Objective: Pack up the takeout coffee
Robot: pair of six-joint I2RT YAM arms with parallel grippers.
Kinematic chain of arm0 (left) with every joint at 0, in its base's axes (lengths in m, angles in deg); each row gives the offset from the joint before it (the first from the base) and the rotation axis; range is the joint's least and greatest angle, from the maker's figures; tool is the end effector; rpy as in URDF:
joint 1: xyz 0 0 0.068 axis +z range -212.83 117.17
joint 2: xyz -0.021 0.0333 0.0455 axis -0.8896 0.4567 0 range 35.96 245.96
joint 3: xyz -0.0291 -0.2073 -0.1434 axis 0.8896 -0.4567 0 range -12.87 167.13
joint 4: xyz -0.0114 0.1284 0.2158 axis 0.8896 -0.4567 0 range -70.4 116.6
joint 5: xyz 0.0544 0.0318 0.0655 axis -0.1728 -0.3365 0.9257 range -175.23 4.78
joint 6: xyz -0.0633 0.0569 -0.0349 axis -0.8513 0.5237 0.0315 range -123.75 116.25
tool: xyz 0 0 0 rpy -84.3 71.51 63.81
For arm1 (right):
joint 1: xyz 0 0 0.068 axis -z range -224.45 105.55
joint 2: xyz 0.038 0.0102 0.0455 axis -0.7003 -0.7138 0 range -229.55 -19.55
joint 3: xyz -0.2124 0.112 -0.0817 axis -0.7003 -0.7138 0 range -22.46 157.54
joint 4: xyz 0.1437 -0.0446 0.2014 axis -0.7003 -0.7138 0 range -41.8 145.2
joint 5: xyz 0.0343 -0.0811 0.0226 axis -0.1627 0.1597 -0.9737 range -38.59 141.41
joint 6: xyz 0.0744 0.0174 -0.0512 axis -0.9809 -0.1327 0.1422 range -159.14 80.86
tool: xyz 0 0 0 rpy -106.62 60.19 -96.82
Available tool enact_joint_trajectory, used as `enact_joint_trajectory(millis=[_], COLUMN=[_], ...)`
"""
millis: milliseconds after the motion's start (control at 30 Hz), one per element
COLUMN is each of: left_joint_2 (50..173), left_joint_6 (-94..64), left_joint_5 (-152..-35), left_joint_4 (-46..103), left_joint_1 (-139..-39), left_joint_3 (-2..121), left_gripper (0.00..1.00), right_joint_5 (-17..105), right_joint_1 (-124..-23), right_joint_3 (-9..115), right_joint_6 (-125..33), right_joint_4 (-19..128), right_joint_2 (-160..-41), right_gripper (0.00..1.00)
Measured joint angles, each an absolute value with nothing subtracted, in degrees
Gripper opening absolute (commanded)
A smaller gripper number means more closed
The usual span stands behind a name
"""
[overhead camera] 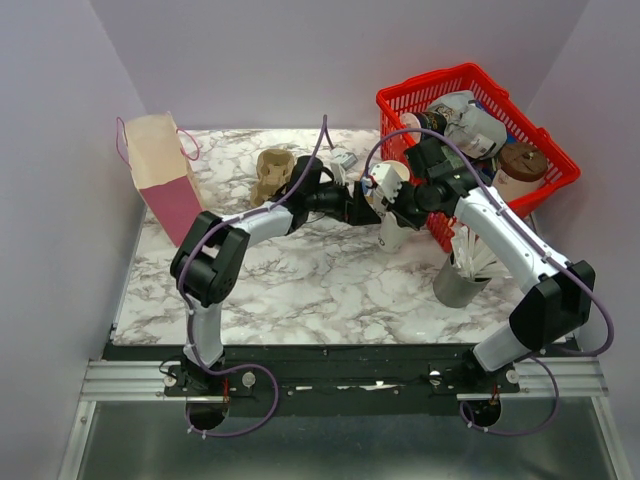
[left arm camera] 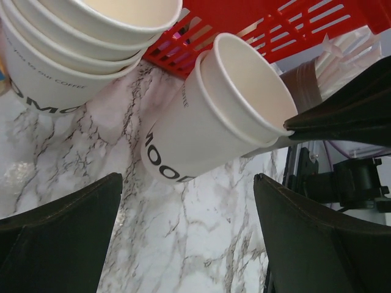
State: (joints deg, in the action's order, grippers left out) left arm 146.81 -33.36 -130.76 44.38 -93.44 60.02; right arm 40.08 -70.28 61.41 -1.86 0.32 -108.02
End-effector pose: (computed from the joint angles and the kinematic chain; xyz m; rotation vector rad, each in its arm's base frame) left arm 0.3592 -0.2811 0.1995 0.6063 2.0047 -1.4335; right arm 0.2904 0.1586 0.2652 -1.4133 2.1678 0.1849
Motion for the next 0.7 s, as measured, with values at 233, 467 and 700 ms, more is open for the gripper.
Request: enact_joint_trajectory(millis=[233, 467, 700], left_joint_2=[150.91, 153.58, 154.83], left_joint_6=[-39.69, -43.28, -44.17], left_joint_5=[-130.90, -130.92, -131.83], left_joint_4=[48.64, 50.85, 51.83], left_joint_1=[-94.83, -94.97, -95.56], left_joint_3=[61.20, 62.77, 65.44], left_gripper=[0.96, 0.96, 0.97], right_joint_5=[40.15, 40.52, 42.14], right_joint_1=[-70.30, -70.58, -70.74], right_joint_3=[61.41, 61.41, 61.35], right_joint_6=[-3.37, -3.54, -3.59], right_joint_4=[0.32, 0.30, 0.72], right_joint_2=[-109.14, -109.14, -109.14], right_gripper=[0.01, 0.01, 0.01])
